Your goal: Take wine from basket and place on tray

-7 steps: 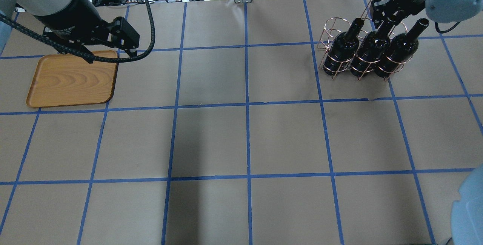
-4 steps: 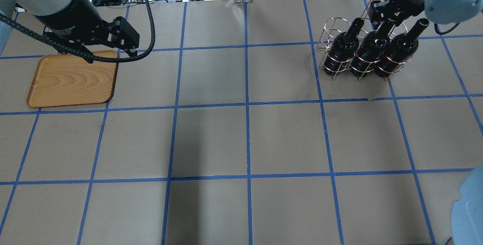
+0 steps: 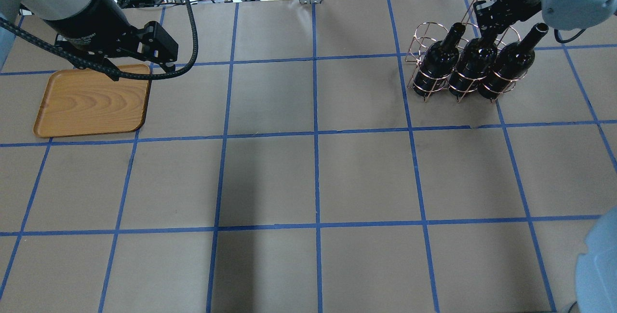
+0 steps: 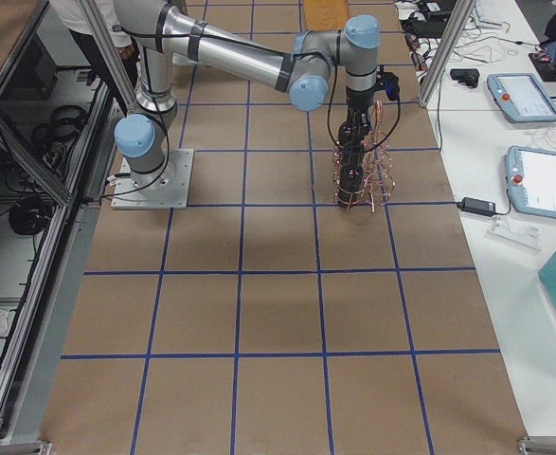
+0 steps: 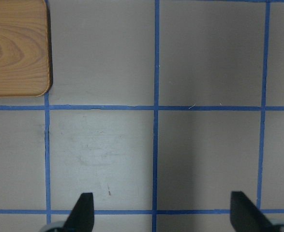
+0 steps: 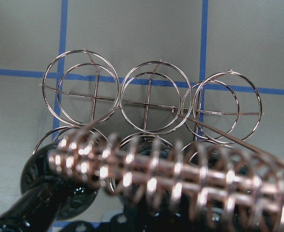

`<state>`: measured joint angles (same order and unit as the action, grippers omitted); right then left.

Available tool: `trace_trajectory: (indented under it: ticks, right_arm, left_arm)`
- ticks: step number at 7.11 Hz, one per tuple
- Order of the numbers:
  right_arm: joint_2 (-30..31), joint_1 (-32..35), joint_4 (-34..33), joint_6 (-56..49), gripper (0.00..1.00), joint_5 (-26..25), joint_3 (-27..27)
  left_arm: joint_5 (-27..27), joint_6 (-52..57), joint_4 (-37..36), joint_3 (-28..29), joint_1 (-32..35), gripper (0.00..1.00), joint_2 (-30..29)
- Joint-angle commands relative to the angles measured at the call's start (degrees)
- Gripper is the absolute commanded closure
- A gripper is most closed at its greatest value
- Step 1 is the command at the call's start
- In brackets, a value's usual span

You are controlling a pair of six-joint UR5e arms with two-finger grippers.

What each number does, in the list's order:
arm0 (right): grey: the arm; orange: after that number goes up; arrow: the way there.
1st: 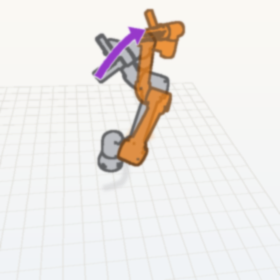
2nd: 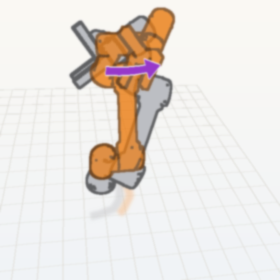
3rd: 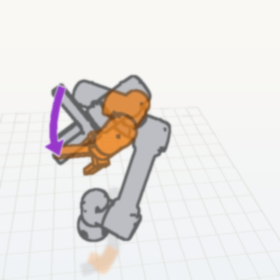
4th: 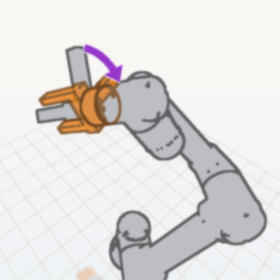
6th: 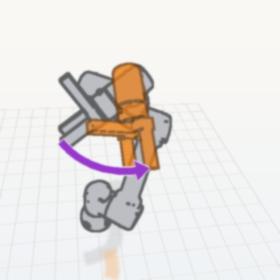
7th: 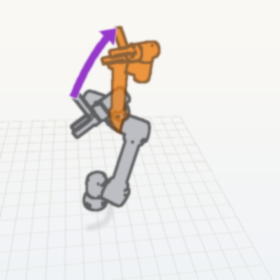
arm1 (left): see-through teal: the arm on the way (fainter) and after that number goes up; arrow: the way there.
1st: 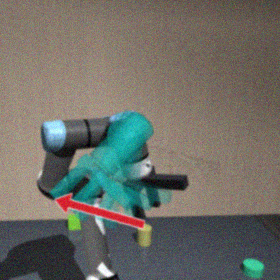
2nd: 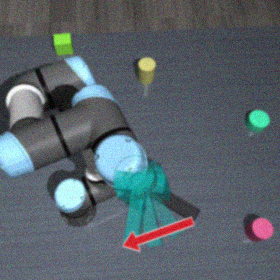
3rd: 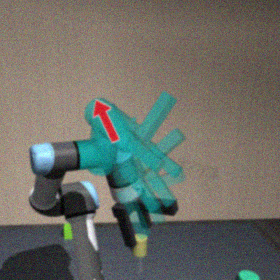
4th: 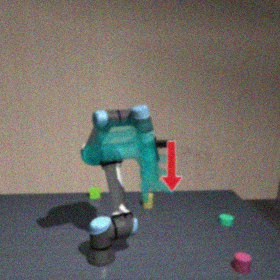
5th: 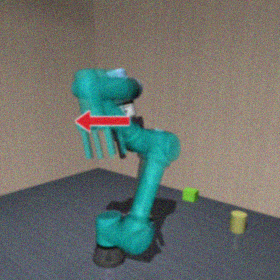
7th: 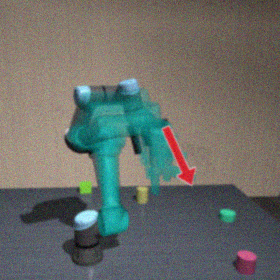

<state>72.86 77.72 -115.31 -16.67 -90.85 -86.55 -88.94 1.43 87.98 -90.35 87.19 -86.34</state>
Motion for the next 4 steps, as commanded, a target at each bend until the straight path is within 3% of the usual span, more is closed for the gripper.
trace_trajectory:
  ticks: [1,3,4]
  right_arm:
    - [0.3,0.1,0.5,0.0,1.00,0.0,0.4]
    - [1.5,0.0,3.7,-0.1,1.00,-0.2,2.2]
    - [3.3,0.0,9.7,-0.1,1.00,-0.2,5.4]
  left_arm:
    - [0.0,0.0,0.0,0.0,0.0,0.00,0.0]
    - [0.0,0.0,0.0,0.0,0.0,0.00,0.0]
    - [0.0,0.1,0.1,0.0,0.0,0.00,0.1]
